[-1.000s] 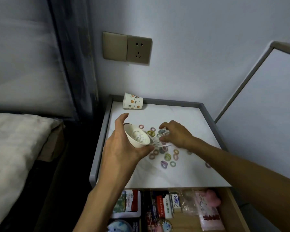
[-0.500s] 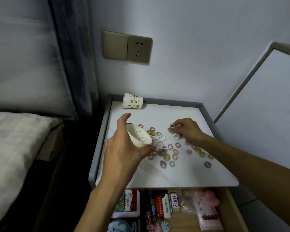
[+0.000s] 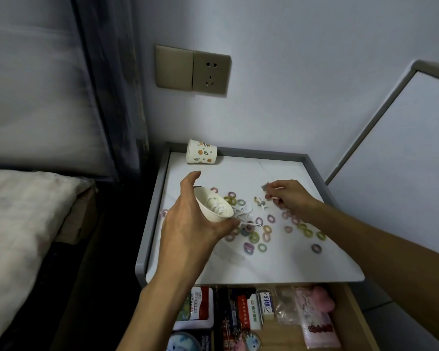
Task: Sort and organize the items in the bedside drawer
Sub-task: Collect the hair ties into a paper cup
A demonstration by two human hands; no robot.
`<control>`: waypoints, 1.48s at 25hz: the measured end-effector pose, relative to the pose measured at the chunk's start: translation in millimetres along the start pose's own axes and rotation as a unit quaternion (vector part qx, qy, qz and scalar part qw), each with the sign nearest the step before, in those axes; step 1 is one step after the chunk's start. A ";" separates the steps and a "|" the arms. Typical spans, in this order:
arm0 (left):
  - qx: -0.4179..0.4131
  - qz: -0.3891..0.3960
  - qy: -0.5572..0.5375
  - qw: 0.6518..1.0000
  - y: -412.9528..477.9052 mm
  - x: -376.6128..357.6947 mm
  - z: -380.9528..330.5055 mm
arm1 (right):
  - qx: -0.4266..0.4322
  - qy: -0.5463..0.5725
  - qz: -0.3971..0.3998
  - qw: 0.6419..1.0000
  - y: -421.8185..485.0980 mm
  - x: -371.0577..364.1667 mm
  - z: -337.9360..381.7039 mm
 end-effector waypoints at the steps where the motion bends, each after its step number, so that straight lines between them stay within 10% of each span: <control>1: -0.001 -0.001 0.001 1.000 0.1 0.0 -0.1 | -0.021 0.016 0.005 1.000 0.9 -0.8 -4.6; 6: 0.004 -0.002 0.002 1.000 -0.4 0.2 0.8 | -0.041 0.012 -0.018 0.999 9.9 7.1 -18.6; 12: 0.003 0.000 0.004 1.000 0.2 -2.3 0.3 | 0.221 -0.266 -0.085 0.935 -6.8 6.8 10.5; 31: 0.012 0.004 -0.004 1.000 -1.4 -2.8 -2.2 | 0.275 -0.318 -0.013 0.907 -14.9 10.9 38.8; 37: 0.019 0.012 -0.002 1.000 -1.1 -3.3 -2.7 | 0.308 -0.436 -0.028 0.845 -4.4 19.8 49.1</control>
Point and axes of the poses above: each hand's wrist, its own y-axis towards the middle knuckle, its own x-axis out of the back of the hand, z = x × y, the point moved 10 cm from there along y, towards the middle knuckle, and after that the axes turned 15 degrees about -z, right-handed, at the moved point
